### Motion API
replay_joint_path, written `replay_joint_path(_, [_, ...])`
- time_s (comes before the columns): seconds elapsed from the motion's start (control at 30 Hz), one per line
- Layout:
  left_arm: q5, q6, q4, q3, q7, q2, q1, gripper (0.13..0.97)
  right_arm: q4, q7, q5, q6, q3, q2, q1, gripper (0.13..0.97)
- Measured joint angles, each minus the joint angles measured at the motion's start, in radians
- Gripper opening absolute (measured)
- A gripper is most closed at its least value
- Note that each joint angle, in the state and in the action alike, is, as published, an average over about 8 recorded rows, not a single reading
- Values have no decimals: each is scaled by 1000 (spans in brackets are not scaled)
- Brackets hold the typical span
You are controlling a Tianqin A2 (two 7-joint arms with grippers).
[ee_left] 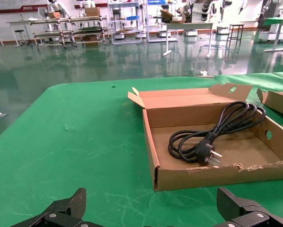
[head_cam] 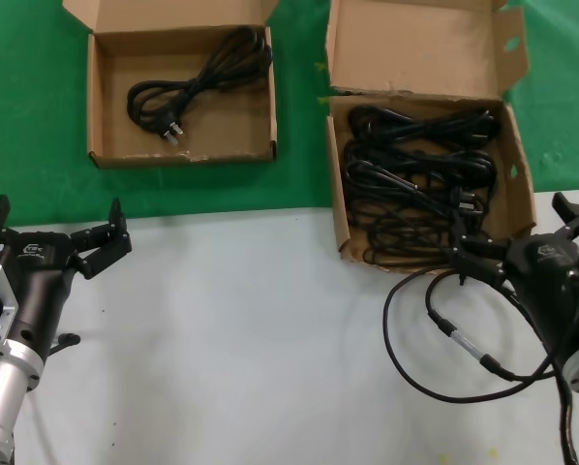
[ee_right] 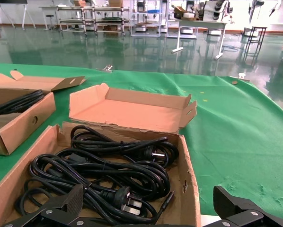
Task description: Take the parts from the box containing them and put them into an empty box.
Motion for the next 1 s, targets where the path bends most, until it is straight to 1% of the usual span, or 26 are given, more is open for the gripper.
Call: replay_joint_path(1.0, [0,0,0,0,0,0,0,966,0,0,0,0,0,0,0,966])
